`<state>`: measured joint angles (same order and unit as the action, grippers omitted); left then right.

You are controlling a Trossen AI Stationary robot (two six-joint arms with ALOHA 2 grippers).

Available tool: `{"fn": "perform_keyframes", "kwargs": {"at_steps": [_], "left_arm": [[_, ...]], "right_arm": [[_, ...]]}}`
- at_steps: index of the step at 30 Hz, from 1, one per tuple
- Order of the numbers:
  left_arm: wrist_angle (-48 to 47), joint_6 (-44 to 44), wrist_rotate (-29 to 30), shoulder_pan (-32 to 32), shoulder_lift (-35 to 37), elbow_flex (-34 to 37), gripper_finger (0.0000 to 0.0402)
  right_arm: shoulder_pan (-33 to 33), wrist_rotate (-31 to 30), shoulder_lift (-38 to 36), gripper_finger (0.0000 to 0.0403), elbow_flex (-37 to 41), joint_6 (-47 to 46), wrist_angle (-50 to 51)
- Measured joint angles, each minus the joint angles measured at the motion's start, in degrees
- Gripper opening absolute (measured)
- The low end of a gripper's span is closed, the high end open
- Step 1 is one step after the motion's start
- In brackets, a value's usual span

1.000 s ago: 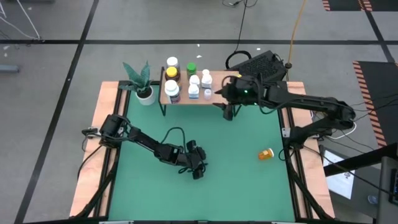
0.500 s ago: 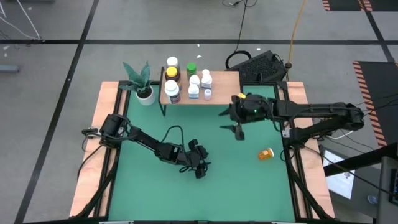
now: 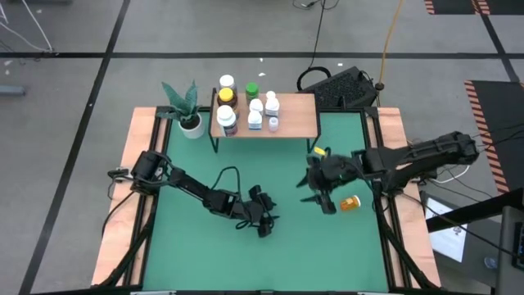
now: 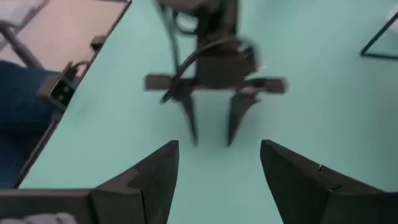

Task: Pick and place medicine bottles onto shelf by color
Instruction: Put the orange pill bottle on the shelf

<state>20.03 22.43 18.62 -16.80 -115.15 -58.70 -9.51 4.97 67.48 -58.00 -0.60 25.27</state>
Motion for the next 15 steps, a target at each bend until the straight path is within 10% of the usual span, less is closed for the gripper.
{"fn": "perform_keyframes", "kwargs": {"at_steps": [10,15], "left_arm": [[8.59,-0.67,-0.14,-0.48,0.0,0.0,0.0225],[9.17,-1.99,0.5,-1.82,0.0,0.0,0.0225]], "right_arm": [[-17.66,-19.52,-0.02,0.0202,0.94,-18.35,9.16],[-19.99,-25.36,0.02,0.0201,7.92,-22.77,-3.22]]}}
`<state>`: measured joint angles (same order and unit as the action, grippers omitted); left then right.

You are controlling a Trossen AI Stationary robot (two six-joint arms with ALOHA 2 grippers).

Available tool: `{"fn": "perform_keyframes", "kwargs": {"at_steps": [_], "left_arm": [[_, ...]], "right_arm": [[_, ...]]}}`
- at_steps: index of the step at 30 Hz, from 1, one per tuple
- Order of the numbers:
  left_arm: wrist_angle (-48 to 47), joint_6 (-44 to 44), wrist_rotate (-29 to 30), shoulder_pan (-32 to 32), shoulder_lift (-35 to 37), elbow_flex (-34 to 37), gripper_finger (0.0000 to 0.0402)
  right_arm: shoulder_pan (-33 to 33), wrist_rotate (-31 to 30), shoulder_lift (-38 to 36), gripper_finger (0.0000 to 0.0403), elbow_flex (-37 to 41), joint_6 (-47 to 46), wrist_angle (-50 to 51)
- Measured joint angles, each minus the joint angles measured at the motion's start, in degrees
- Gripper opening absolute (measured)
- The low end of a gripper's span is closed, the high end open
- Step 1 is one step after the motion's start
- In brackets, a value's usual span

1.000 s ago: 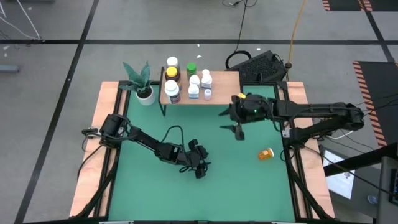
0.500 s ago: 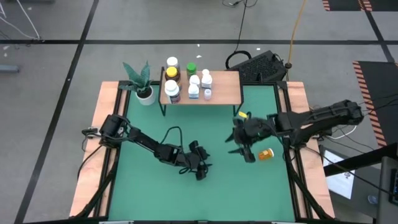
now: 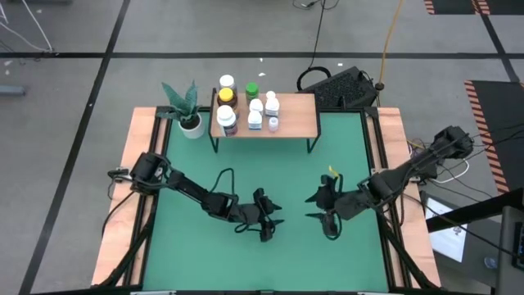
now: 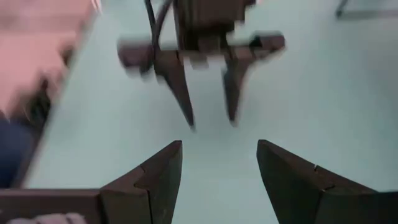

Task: Pick and place medicine bottles onto shelf by color
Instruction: Put the orange pill bottle on the shelf

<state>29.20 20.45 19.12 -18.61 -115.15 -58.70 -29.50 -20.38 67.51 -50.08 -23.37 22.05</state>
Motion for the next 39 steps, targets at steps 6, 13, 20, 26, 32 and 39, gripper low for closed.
{"fn": "perform_keyframes", "kwargs": {"at_steps": [6,13,20,26,32,39], "left_arm": [[8.28,-13.66,7.92,-0.93,0.0,0.0,0.0225],[8.82,-14.35,3.06,-0.64,0.0,0.0,0.0225],[3.97,-14.26,2.98,-0.58,0.0,0.0,0.0225],[-2.67,-8.08,2.99,-0.63,0.0,0.0,0.0225],[-6.08,-0.06,4.73,-1.66,0.0,0.0,0.0225],[-7.22,2.66,7.94,-3.59,0.0,0.0,0.0225]], "right_arm": [[0.11,-0.59,0.0,0.0201,10.58,1.51,-27.54],[0.05,0.18,0.0,0.0183,10.77,-13.7,-7.8],[-7.44,16.33,0.63,0.0149,10.07,-20.97,-7.1],[-14.44,14.97,0.61,0.0128,6.6,-22.28,7.61],[-16.37,8.44,0.61,0.0121,0.11,-21.88,27.33],[-16.13,8.61,0.57,0.0123,-4.4,-17.57,39.42]]}}
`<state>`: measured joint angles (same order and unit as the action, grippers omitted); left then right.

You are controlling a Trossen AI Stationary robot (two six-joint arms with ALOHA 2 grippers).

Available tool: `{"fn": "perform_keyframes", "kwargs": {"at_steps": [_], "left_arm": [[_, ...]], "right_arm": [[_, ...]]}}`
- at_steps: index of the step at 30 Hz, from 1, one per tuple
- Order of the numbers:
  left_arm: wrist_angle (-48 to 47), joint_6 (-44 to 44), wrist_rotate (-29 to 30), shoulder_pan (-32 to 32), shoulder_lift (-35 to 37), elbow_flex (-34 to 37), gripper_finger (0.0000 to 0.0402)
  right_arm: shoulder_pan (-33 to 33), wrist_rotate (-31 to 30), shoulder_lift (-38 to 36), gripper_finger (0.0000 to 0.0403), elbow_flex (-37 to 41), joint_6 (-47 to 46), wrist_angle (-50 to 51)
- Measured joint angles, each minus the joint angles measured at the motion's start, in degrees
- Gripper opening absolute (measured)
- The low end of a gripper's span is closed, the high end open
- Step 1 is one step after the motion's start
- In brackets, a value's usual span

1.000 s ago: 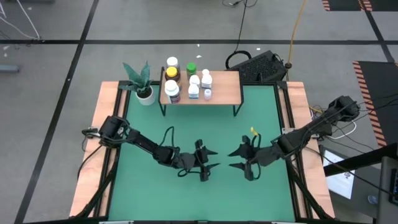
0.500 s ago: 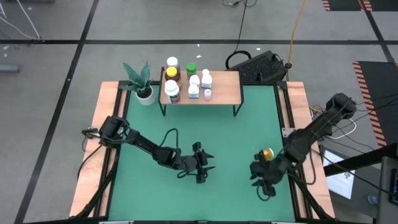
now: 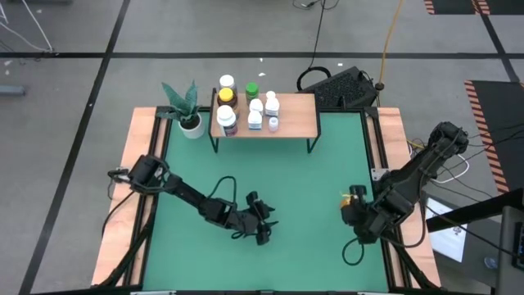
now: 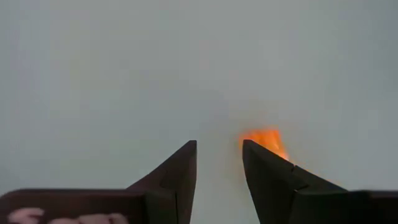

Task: Pick and place medicine bottles onto shelf by color
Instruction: Put the orange pill bottle on the shelf

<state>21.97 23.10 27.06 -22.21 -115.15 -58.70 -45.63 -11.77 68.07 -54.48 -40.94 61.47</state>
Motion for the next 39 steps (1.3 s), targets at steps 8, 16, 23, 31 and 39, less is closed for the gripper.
{"fn": "perform_keyframes", "kwargs": {"at_steps": [8,16,23,31,39], "left_arm": [[-1.58,1.72,1.32,-2.18,0.0,0.0,0.0225],[-1.71,3.09,3.02,-2.72,0.0,0.0,0.0225],[-1.68,3.11,3.05,-2.44,0.0,0.0,0.0225],[-1.34,2.92,3.05,-0.78,0.0,0.0,0.0225],[-1.05,4.25,3.02,0.08,0.0,0.0,0.0225]], "right_arm": [[0.02,4.76,0.04,0.0198,2.84,-3.4,6.83],[1.12,0.02,0.07,0.026,11.71,0.43,1.97],[4.46,-0.4,0.05,0.0262,16.78,0.88,-6.21],[9.21,-0.03,0.04,0.0233,20.5,10.48,-15.79],[14.58,0.6,0.04,0.0174,20.5,7.08,-23.31]]}}
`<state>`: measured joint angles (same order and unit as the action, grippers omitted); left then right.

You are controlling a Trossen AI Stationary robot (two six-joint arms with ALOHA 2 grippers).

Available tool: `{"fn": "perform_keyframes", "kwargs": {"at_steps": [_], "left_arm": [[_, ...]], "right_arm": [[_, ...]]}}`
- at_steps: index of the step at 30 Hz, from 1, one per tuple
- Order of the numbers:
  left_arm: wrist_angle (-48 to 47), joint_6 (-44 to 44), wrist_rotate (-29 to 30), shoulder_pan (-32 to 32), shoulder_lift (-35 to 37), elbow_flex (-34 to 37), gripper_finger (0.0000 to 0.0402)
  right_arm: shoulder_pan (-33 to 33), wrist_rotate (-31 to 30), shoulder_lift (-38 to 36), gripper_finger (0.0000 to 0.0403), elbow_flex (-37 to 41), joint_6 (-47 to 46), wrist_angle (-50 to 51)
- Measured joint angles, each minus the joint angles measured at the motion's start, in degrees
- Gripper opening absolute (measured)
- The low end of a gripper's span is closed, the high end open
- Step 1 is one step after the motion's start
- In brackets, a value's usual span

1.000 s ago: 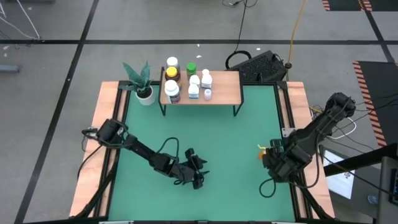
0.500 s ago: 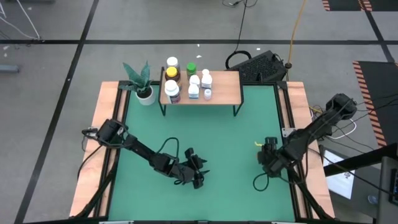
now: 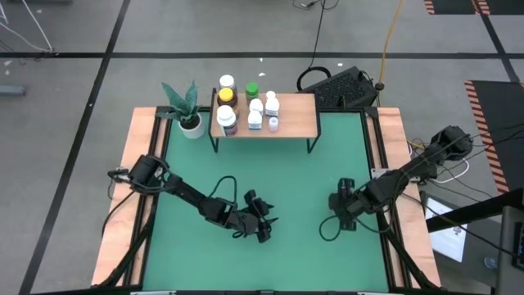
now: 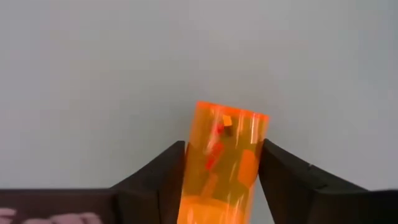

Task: Pick and place medicine bottles onto shelf by color
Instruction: Put the orange pill bottle on the shelf

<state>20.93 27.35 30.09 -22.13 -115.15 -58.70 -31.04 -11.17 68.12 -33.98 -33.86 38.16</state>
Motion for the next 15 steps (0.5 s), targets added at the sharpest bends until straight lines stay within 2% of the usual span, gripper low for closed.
{"fn": "perform_keyframes", "kwargs": {"at_steps": [7,15], "left_arm": [[0.66,-0.76,-0.02,-0.17,0.0,0.0,0.0225],[8.57,-6.45,-0.07,-0.89,0.0,0.0,0.0225]], "right_arm": [[0.72,2.44,0.0,0.017,0.02,-2.71,-10.07],[0.72,2.46,0.0,0.017,0.02,3.06,-27.13]]}}
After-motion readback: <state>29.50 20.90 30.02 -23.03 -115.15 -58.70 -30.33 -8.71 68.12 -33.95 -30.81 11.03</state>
